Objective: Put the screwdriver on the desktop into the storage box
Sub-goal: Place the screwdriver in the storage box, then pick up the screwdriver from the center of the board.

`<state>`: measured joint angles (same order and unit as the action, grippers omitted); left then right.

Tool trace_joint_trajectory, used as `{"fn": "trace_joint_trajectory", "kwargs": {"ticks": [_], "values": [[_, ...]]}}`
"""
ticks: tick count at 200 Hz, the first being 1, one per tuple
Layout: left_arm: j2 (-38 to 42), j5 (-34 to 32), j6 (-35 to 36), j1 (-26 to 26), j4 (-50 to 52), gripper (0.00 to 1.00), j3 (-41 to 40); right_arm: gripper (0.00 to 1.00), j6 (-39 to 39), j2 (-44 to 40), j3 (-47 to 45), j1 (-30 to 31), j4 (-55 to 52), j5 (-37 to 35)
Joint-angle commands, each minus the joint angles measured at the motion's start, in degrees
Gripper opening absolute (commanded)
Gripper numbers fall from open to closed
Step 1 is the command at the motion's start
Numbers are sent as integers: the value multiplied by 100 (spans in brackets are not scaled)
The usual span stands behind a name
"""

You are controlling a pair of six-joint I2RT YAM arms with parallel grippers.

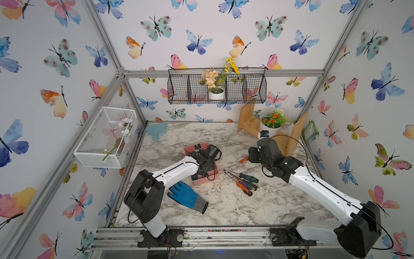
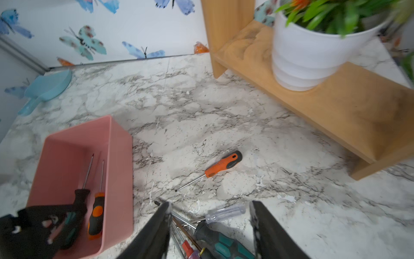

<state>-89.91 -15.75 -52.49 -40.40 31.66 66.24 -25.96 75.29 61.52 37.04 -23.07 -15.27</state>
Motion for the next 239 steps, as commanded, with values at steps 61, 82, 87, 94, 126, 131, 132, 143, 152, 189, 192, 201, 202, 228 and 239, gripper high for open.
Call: {"fn": "trace_joint_trajectory", "kwargs": {"ticks": [61,82,87,94,126,131,132,143,152,189,192,201,202,228,239], "values": [[1916,-509,406,206,-1337,50,-1120,57,1355,1189,-4,124,-1720,2427],[2005,-441,406,282,-1334,50,-1203,54,1347,1292,-69,124,-1718,2361],[2023,-425,398,294,-1324,49,-1208,52,1354,1318,-75,135,-1712,2411],[2049,-420,389,303,-1312,49,-1218,50,1364,1375,-74,166,-1701,2517],[2101,-473,268,344,-1254,48,-1256,48,1388,1638,-90,408,-1685,2522],[2116,-473,243,349,-1257,48,-1269,48,1384,1674,-114,410,-1643,2513],[2117,-473,237,349,-1258,48,-1275,48,1383,1683,-118,410,-1628,2512],[2120,-458,189,366,-1262,48,-1303,48,1335,1762,-157,410,-1534,2486],[2141,-435,161,368,-1251,48,-1314,48,1326,1824,-166,418,-1493,2502],[2214,-433,66,415,-1229,48,-1385,46,1381,2030,-208,493,-1489,2390],[2219,-437,57,419,-1224,48,-1392,46,1390,2055,-210,497,-1502,2370],[2216,-437,49,432,-1228,48,-1402,46,1396,2101,-215,524,-1529,2276],[2215,-438,48,430,-1226,48,-1398,46,1398,2107,-217,524,-1531,2266],[2239,-470,10,449,-1208,47,-1396,45,1422,2195,-238,612,-1529,2085],[2286,-534,-50,448,-1202,47,-1418,45,1444,2289,-178,725,-1591,1915]]}}
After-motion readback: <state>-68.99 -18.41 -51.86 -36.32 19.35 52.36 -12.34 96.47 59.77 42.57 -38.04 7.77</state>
